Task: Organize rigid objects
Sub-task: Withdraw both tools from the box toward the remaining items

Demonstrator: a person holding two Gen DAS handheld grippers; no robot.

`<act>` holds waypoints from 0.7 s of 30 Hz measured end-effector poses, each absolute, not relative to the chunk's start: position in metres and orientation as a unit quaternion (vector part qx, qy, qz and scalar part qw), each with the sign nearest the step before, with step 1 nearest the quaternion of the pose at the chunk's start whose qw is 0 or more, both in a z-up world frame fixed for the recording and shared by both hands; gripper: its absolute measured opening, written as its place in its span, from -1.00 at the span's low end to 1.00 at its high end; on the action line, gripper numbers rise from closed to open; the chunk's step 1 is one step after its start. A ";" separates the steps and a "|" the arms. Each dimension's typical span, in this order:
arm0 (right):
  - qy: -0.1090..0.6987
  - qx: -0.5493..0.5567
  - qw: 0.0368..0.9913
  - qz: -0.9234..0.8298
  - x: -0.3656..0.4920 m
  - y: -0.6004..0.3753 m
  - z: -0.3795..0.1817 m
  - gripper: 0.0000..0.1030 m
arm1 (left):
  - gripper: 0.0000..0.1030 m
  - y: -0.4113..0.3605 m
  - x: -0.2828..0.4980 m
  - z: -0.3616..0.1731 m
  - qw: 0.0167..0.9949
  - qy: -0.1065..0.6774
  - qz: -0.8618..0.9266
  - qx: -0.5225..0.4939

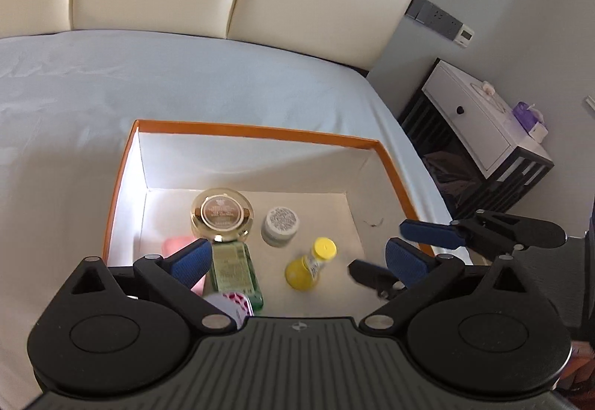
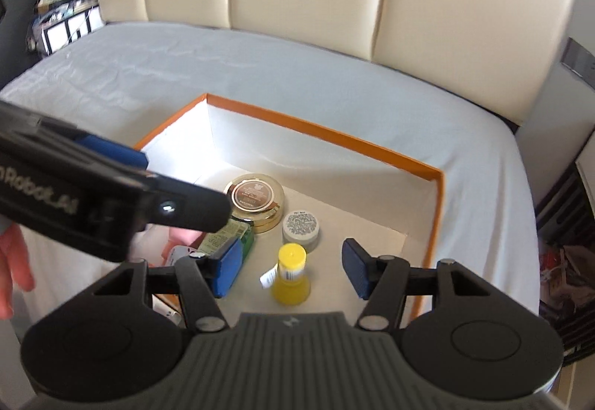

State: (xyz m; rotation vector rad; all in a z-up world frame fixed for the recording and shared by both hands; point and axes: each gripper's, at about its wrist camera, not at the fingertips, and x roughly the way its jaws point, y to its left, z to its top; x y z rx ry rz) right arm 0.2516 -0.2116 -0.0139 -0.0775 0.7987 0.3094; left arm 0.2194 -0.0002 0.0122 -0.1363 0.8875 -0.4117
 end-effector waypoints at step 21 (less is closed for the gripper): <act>0.395 0.057 0.916 0.045 0.127 -0.273 -0.075 0.13 | 0.58 -0.051 0.121 -0.050 0.879 0.422 -0.222 -0.011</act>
